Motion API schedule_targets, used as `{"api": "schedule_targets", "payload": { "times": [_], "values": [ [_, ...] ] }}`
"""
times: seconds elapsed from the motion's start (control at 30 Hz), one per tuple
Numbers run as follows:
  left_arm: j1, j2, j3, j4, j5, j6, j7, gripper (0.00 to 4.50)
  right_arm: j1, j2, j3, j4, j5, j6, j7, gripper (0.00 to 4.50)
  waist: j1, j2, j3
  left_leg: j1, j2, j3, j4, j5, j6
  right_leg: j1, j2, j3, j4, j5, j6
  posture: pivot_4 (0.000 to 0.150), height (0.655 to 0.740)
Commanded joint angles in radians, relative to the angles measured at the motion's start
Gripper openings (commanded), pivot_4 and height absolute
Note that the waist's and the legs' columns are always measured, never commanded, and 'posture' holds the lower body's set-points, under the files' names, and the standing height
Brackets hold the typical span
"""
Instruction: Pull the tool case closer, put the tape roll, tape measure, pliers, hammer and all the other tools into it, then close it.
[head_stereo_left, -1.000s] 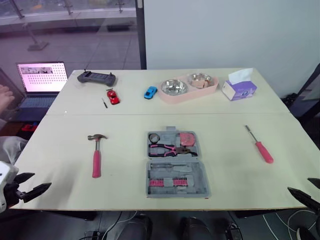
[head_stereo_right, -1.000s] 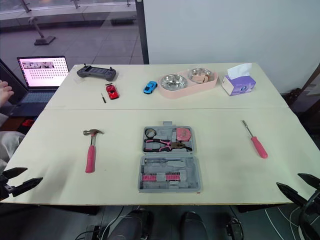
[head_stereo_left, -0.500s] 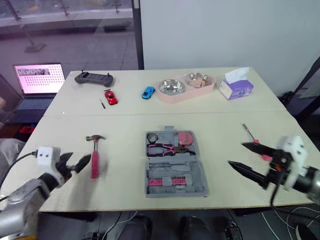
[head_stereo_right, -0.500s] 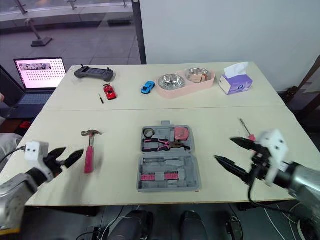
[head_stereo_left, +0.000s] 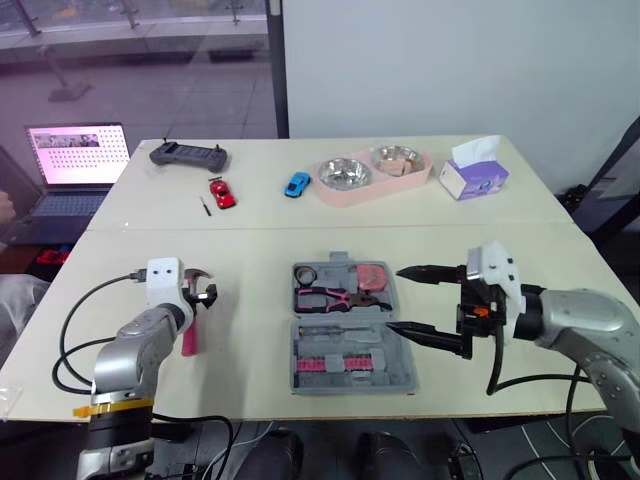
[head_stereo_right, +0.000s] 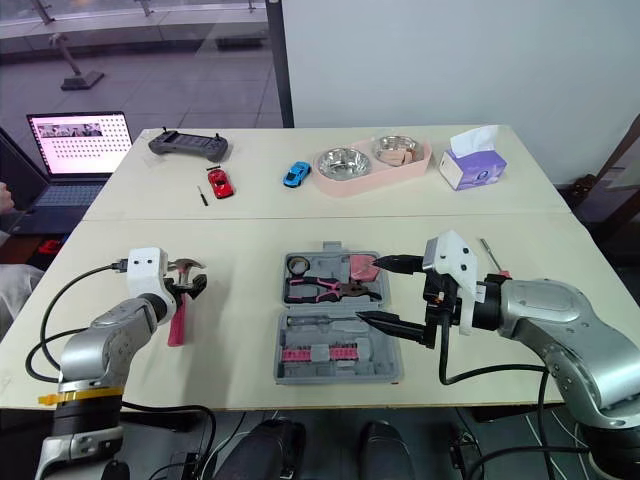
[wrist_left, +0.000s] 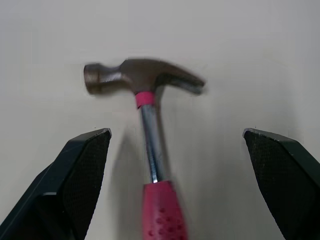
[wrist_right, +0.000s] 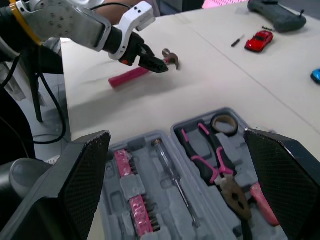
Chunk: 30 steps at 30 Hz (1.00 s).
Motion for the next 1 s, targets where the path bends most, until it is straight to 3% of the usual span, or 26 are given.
{"api": "schedule_targets", "payload": {
  "times": [0.03,0.37,0.47,0.7,1.0],
  "values": [
    [-0.011,0.020,0.005,0.024,0.003,0.096,0.002,4.45,0.009,-0.012,-0.018,-0.013,-0.010,-0.018,0.006,4.50,0.001,0.000,0.000,0.000,0.000,0.000,0.000,0.000,0.000,0.000,0.000,0.000,0.000,0.000,0.000,0.150,0.7400],
    [-0.092,0.034,-0.006,0.158,0.001,0.104,-0.062,4.45,0.059,0.006,-0.031,-0.032,-0.027,-0.021,-0.034,4.50,0.003,0.004,-0.003,0.002,0.000,0.000,0.000,0.002,-0.003,0.001,-0.001,0.000,0.003,0.001,-0.001,0.150,0.7400],
    [-0.109,0.033,-0.007,0.195,0.008,0.080,-0.069,3.61,0.064,0.007,-0.031,-0.036,-0.025,-0.021,-0.045,4.50,0.001,0.008,-0.005,0.003,0.000,-0.001,0.000,0.002,-0.003,0.002,-0.001,0.000,0.003,0.001,-0.001,0.150,0.7400],
    [-0.140,0.023,-0.006,0.259,0.018,0.038,-0.072,0.04,0.084,0.006,-0.031,-0.043,-0.030,-0.025,-0.061,4.50,0.008,0.009,-0.005,0.003,-0.001,-0.001,0.000,0.002,-0.003,0.002,-0.001,0.000,0.003,0.001,-0.001,0.150,0.7400],
    [-0.145,0.048,0.007,0.250,0.027,-0.010,-0.074,0.04,0.107,0.007,-0.031,-0.044,-0.039,-0.031,-0.077,4.50,0.010,0.012,-0.007,0.003,-0.001,-0.001,0.000,0.002,-0.003,0.002,-0.001,0.000,0.003,0.001,-0.001,0.150,0.7400]
  ]
}}
